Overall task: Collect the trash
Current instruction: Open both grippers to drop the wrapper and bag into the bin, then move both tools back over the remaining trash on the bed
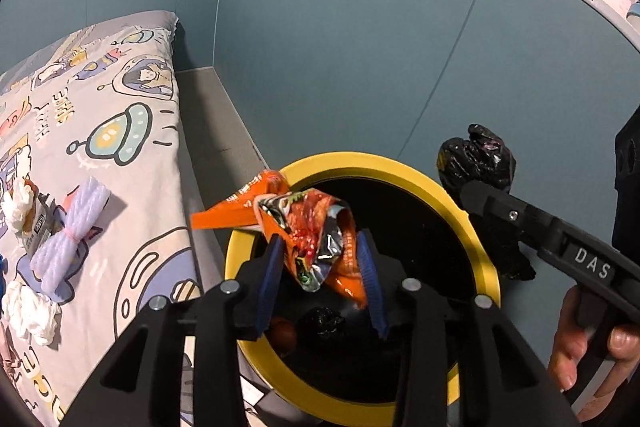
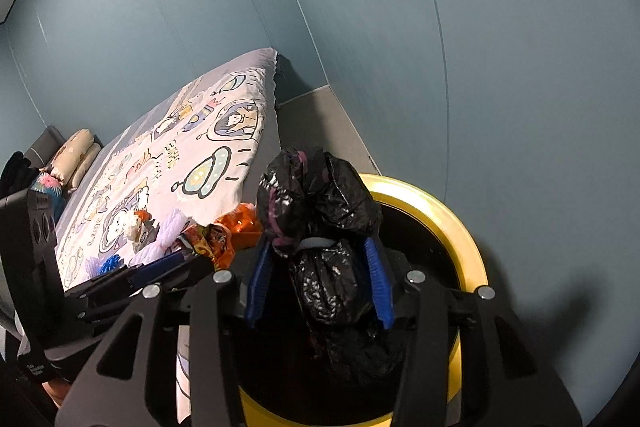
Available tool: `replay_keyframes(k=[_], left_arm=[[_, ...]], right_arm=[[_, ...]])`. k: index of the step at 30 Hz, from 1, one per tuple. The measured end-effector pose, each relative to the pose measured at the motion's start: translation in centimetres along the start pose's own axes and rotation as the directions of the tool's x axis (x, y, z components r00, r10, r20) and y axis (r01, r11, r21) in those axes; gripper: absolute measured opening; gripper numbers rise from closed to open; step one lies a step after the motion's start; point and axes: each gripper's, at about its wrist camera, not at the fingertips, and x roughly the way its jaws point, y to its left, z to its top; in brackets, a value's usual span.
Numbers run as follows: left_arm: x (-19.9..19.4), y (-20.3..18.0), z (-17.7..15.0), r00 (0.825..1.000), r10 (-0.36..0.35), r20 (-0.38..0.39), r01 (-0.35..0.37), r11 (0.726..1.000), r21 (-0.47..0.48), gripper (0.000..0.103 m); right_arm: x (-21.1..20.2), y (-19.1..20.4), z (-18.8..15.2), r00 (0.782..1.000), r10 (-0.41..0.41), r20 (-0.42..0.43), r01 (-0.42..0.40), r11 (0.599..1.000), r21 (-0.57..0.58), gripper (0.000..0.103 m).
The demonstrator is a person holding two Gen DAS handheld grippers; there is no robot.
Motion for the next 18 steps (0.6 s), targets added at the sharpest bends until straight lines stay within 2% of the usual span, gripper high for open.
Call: replay_keyframes(k=[2,4,6,10,18], left_arm=[[0.2,0.2,0.0,1.000,0.002,-0.002,-0.002,1.000,-0.002,0.040],[0.1,0.4,0.0,1.000,-0.003,-0.002,0.003,1.000,-0.010,0.047],[0.1,0.5,0.0,1.000,-0.014,-0.005,0.014,1.000,-0.016,0.049],[-0.5,0.4,-0.1,1.000,-0.013,0.011,0.014,1.000,-0.016,0.064],[-2.6,1.9,0.3,0.999,0.012,0.050,-0.011,0.999,-0.037,0.065]], right_arm=[[-0.1,-0.4,-0.2,1.000,0.007,0.004,-0.007,1.000,0.010,0.053],[-0.2,-0.5,-0.2,1.000,0.003,0.012,-0.003,1.000,0.020,0.058],[-0.5,-0.6,-0.2,1.000,-0.005,0.018,0.005,1.000,0.024,0.058],[-1.0,-1.1,-0.2,0.999,-0.014,0.030,0.013,0.999,0.045,0.062],[-2.7,-0.4,-0.2,0.998,-0.022,0.056,0.020,0.999,0.038,0.063]])
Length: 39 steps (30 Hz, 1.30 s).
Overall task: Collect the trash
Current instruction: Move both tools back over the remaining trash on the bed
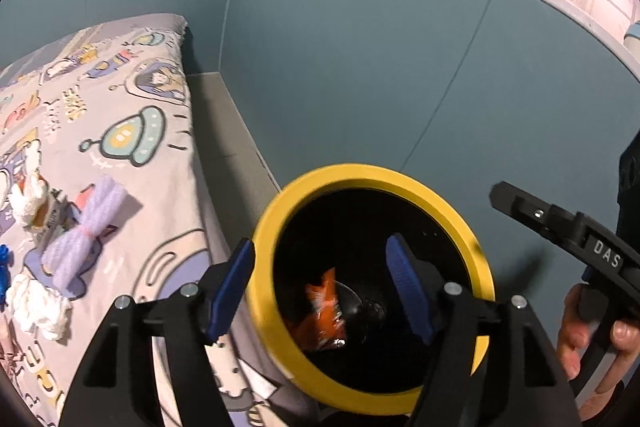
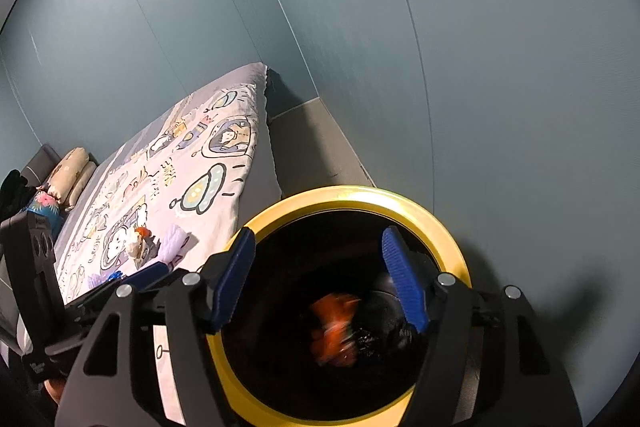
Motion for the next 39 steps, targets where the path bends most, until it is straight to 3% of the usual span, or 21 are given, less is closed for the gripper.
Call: replay_keyframes(k=[9,18,26,39], left_arm=[[-4.9,3.8,0.8,0.993,0.077,0.089,-0.073,0.996,-0.048,0.072],[-11.7,9.8,0.3,0.964,0.212,0.163,-0.195,0.974,-0.112,0.080],[-17.4,16.0,-1.0,0.912,0.359,0.197,-0.323,0.927,-0.192,0.087],[-22.4,26.8,-4.3,0.824,0.547,0.146,-0.487,0.817,-0.310,0.089]], right_arm=[[-1.8,3.8,0.1,0.998,0.053,0.030,-0.051,0.997,-0.062,0.068],[-2.1,11.3,-0.2,0.989,0.142,0.028,-0.135,0.974,-0.185,0.072],[-1.6,18.4,-1.4,0.976,0.215,-0.014,-0.210,0.938,-0.277,0.072],[0.4,27.9,-5.6,0.953,0.281,-0.117,-0.304,0.873,-0.382,0.073]])
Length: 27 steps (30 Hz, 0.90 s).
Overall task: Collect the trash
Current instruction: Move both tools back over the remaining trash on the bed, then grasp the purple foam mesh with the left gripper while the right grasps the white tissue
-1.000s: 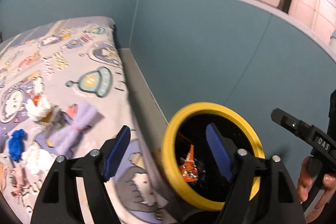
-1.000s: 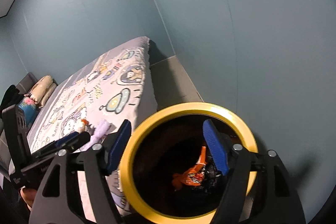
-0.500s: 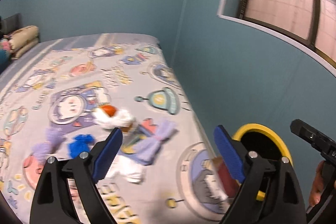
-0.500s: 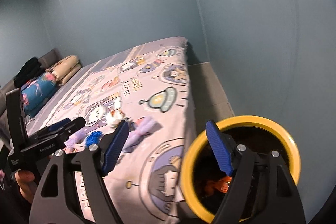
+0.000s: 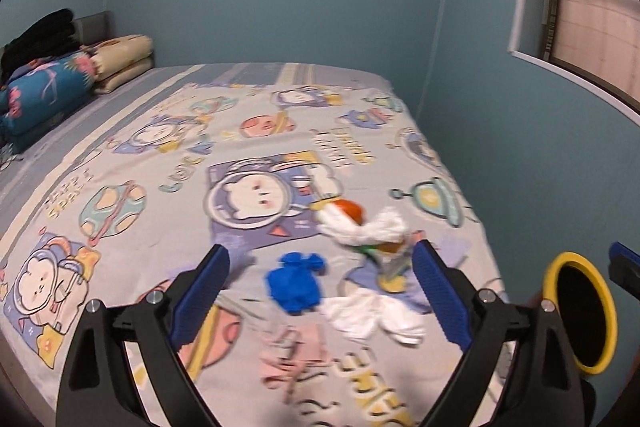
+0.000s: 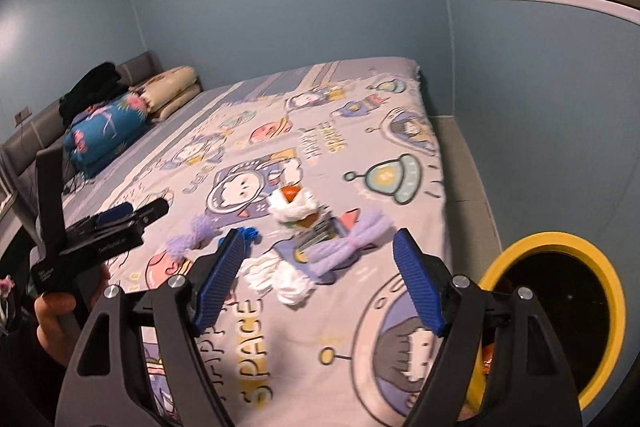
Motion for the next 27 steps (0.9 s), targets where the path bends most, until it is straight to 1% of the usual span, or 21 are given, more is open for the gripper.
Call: replay_keyframes(k=[6,12,23,27], left_arm=[[2.5,4.2,-0.8,0.997,0.074,-0.032,-0.075,0.997,-0.035,0.089],[4.9,7.3,-1.8,0.991,0.112,-0.067,-0.117,0.991,-0.071,0.089],[9.2,10.7,-3.8,0.979,0.163,-0.123,-0.177,0.978,-0.107,0.089],[10.5,11.9,-4.5,0.973,0.183,-0.141,-0.200,0.973,-0.116,0.089]], right_arm=[[3.1,2.5,-0.9,0.998,0.026,-0.059,-0.028,0.999,-0.030,0.073],[6.6,4.7,-2.0,0.992,0.038,-0.118,-0.045,0.997,-0.060,0.073],[12.3,7.2,-4.8,0.982,0.049,-0.182,-0.073,0.989,-0.129,0.073],[14.6,7.8,-5.7,0.977,0.031,-0.210,-0.063,0.987,-0.151,0.073]])
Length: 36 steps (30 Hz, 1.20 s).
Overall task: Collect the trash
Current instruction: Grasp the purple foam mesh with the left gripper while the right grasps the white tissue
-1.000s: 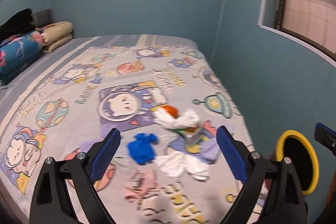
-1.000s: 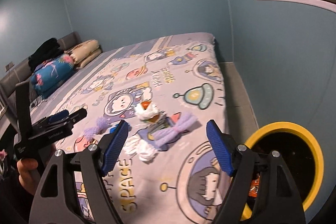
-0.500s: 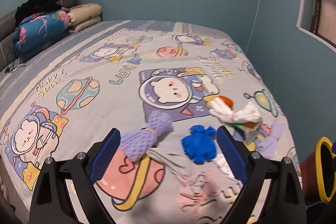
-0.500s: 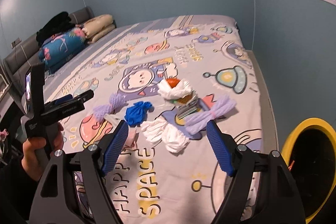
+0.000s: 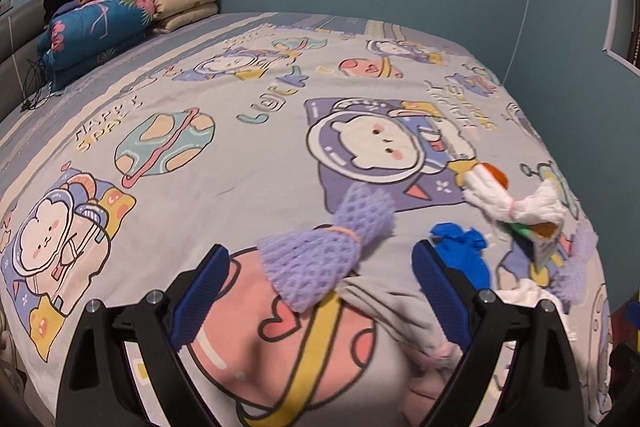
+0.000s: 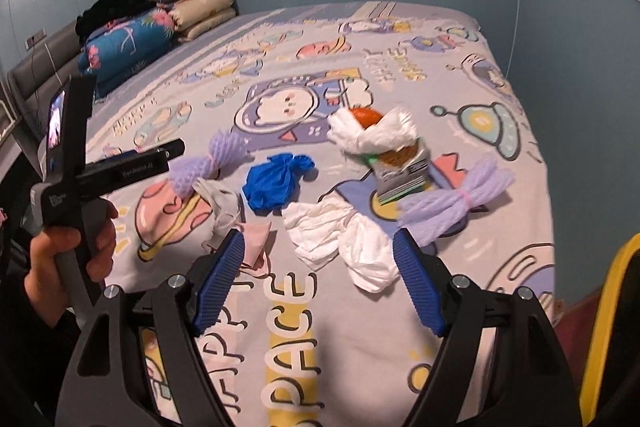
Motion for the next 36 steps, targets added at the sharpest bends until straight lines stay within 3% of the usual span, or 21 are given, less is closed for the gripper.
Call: replay_keyframes(k=[10,14,18,20,24,28,36], left_arm=[[3.7,2.3,-0.2,0.997,0.042,-0.070,-0.045,0.999,-0.031,0.089],[4.6,2.0,-0.3,0.995,0.064,-0.077,-0.064,0.998,0.001,0.089],[4.6,1.7,0.0,0.998,0.021,-0.065,-0.023,1.000,-0.018,0.089],[4.1,0.8,0.3,1.000,-0.005,-0.031,0.006,1.000,0.015,0.089],[5.2,-0.8,0.3,0.999,0.010,-0.052,-0.006,0.996,0.085,0.089],[7.2,-1.6,0.0,0.994,0.018,-0.111,-0.004,0.993,0.119,0.071],[8.7,-2.6,-0.4,0.988,0.003,-0.156,0.019,0.989,0.145,0.049]], right_arm=[[5.3,-0.3,-0.1,0.995,-0.065,-0.074,0.065,0.998,-0.002,0.073],[6.6,-0.7,-0.4,0.992,-0.082,-0.096,0.083,0.997,0.004,0.073],[7.3,-0.9,-0.8,0.990,-0.082,-0.113,0.083,0.997,0.003,0.073],[7.8,-1.0,-0.9,0.989,-0.087,-0.124,0.087,0.996,0.000,0.073],[8.7,-1.3,-1.0,0.985,-0.083,-0.151,0.085,0.996,0.005,0.070],[9.3,-1.2,-1.3,0.981,-0.079,-0.176,0.079,0.997,-0.008,0.065],[10.7,-1.2,-1.7,0.973,-0.099,-0.211,0.095,0.995,-0.031,0.057]])
